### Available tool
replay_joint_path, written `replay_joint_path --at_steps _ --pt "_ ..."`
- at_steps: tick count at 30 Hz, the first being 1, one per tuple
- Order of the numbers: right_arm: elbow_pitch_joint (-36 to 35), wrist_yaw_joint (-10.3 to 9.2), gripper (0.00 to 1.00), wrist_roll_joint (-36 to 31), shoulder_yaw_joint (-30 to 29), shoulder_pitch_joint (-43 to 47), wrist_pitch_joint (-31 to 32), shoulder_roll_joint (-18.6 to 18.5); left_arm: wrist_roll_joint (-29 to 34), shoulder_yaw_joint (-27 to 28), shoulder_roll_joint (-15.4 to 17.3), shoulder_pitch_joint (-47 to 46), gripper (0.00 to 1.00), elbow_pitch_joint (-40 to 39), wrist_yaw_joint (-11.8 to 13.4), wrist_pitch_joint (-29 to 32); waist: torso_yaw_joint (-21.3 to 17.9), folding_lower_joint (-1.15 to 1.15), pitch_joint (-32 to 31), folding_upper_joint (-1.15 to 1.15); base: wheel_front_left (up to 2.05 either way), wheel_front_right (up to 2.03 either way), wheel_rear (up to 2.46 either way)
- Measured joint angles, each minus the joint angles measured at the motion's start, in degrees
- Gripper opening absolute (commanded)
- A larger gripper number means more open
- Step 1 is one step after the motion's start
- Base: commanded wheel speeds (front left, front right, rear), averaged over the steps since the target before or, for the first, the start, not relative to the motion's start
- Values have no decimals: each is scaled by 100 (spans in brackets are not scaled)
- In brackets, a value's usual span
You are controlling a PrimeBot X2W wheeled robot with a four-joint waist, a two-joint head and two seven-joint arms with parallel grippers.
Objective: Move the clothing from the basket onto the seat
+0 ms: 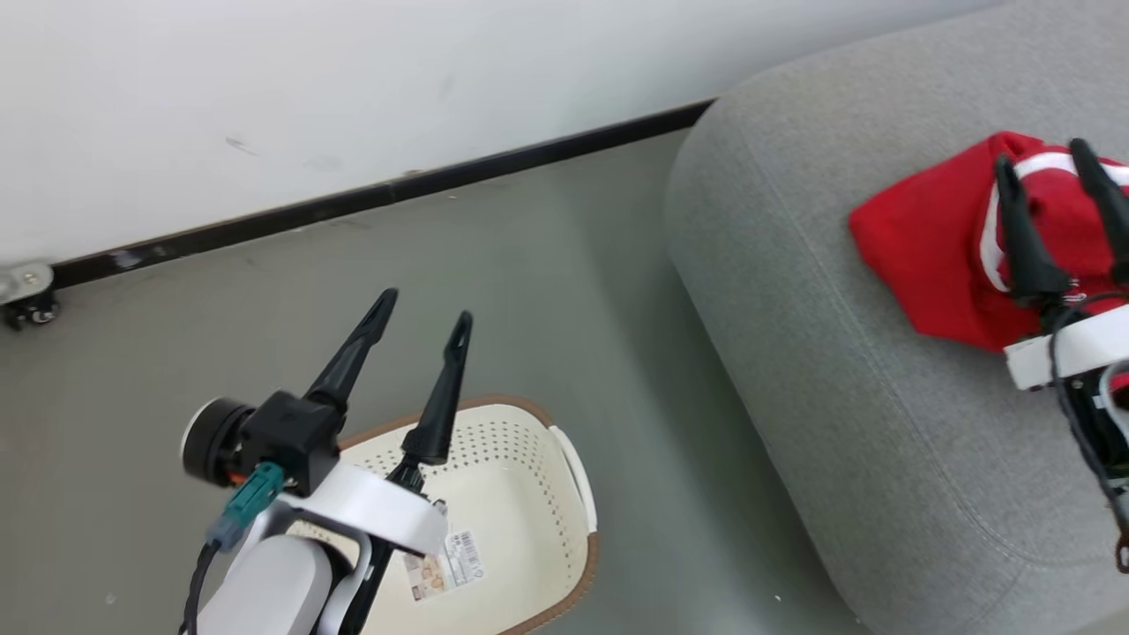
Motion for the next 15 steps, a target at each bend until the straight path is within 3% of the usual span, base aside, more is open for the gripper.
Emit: replay_joint_path --at_steps 15 --pt "59 0 100 -631 155 -48 -18 522 -205 539 -89 678 100 -122 344 -44 606 0 -340 0 0 0 0"
